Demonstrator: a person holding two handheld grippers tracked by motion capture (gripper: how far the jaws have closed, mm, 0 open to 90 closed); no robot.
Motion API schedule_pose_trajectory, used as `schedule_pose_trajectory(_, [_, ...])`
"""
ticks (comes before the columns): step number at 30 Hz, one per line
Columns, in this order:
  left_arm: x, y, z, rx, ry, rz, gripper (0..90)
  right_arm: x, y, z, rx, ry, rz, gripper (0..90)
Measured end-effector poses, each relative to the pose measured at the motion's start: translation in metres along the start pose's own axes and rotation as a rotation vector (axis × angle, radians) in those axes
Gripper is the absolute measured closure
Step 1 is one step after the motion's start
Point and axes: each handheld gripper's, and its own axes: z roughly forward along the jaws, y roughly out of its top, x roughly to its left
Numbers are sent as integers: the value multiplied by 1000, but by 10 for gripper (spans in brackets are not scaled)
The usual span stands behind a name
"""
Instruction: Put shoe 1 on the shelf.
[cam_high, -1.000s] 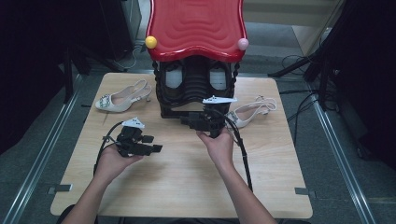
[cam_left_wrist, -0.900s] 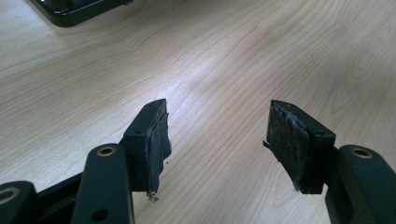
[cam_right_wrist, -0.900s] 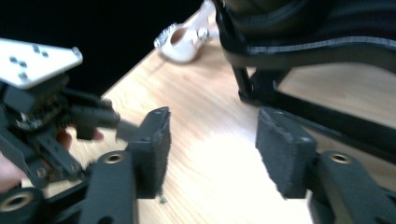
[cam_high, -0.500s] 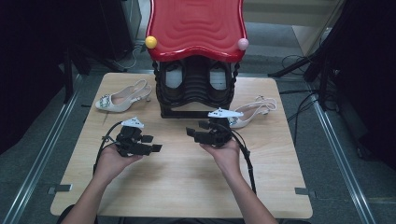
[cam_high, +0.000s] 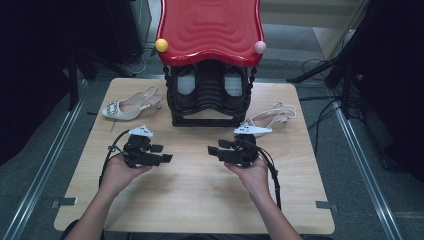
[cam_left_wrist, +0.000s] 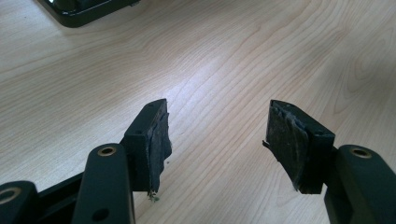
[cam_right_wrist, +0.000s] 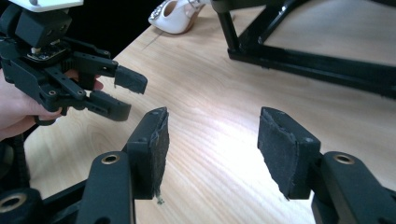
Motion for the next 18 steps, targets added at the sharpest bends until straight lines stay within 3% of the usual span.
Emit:
schedule_pose_trajectory(3, [1, -1, -1, 2, 5, -15, 406, -3, 0, -6, 10, 5, 4, 457])
schedule_pose_trajectory(6, [3, -2, -4, -3, -20, -61, 474, -7, 1, -10, 20, 30, 23, 480])
schedule_pose_trajectory(11, [7, -6, -10, -33, -7, -62, 678, -7, -5, -19, 29, 14, -65, 486])
schedule_pose_trajectory(18, [17, -11, -16, -31, 4, -96, 834, -15, -13, -30, 21, -13, -94, 487])
